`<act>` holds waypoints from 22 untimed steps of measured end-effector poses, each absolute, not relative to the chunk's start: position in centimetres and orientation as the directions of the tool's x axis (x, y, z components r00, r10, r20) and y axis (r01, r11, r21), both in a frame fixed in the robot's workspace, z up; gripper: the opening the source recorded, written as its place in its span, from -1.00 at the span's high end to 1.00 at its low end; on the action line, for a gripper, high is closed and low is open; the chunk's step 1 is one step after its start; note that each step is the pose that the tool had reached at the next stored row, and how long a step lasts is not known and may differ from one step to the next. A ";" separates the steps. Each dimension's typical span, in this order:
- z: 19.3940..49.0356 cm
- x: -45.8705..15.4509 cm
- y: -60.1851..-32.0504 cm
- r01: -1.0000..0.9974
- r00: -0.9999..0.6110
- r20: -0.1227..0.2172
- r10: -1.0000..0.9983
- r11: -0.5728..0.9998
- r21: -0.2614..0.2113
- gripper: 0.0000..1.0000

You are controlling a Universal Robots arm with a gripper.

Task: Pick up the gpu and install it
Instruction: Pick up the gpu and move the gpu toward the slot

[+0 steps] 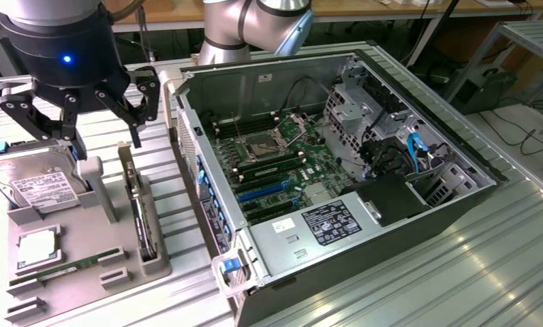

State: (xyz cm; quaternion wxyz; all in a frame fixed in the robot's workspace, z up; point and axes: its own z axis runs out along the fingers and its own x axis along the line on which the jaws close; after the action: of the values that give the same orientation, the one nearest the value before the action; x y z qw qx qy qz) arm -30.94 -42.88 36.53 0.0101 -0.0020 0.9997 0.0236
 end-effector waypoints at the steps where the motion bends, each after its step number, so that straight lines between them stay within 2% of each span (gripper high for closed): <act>1: 36.4 -30.9 -42.9 -0.005 -1.000 -0.020 -0.004 0.999 0.047 -0.33; 13: 34.0 -30.9 -42.9 -0.004 -1.000 -0.018 -0.004 0.999 0.047 -0.33; 22: 32.1 -30.9 -44.1 -0.004 -1.000 -0.007 -0.004 0.999 0.047 -0.33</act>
State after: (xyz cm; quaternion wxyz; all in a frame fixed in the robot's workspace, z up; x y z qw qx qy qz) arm -30.93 -44.08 32.13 0.0037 -0.0021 0.9997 0.0237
